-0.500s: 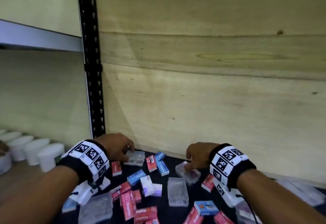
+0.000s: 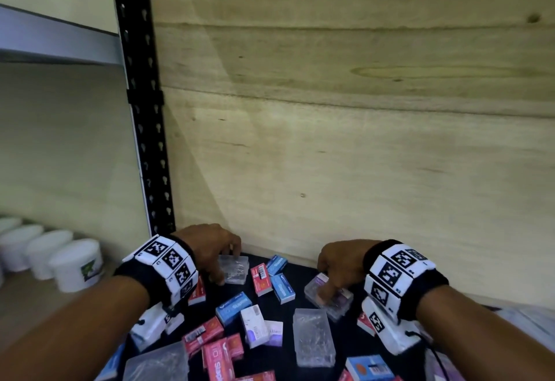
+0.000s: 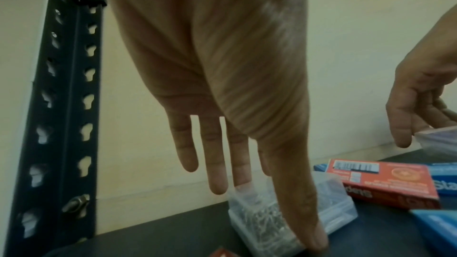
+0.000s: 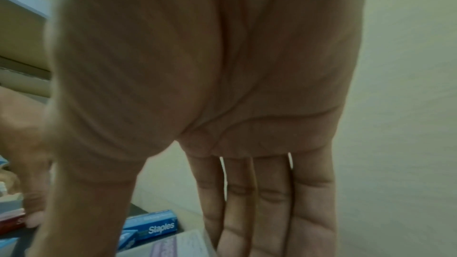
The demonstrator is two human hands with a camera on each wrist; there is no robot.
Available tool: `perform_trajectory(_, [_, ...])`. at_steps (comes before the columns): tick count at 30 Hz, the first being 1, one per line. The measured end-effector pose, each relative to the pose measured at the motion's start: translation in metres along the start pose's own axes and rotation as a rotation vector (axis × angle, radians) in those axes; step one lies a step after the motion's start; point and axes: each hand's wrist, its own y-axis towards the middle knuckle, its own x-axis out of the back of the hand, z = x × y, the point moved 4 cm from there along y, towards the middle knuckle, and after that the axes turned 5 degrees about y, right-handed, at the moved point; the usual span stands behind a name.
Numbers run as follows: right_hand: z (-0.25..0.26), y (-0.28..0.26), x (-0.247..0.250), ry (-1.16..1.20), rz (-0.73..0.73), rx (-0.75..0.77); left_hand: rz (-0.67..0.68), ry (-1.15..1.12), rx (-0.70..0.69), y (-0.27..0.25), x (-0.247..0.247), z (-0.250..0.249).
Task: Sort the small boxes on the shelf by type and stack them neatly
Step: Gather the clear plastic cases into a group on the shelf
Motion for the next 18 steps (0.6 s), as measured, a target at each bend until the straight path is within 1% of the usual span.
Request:
perform_trajectory(4, [0.007, -0.002, 0.000, 0.000, 0.022, 0.005, 0.007, -0.061, -0.017, 0.003, 0.001, 0.003])
perform_trajectory(9, [0.017, -0.009, 0.006, -0.040, -0.020, 0.029, 0.126, -0.192, -0.055, -0.006, 0.003, 0.002])
perform_trajectory(12, [0.022, -0.016, 0.010, -0.054, -0.046, 0.046, 0.169, -0.239, -0.065, -0.014, 0.006, 0.004])
perform_trajectory(15, [0.022, -0.020, 0.012, -0.032, -0.065, 0.041, 0.219, -0.335, -0.042, -0.018, 0.006, 0.006])
perform_trajectory(18, [0.021, -0.023, 0.011, 0.007, -0.078, 0.024, 0.236, -0.381, -0.004, -0.014, 0.000, 0.010])
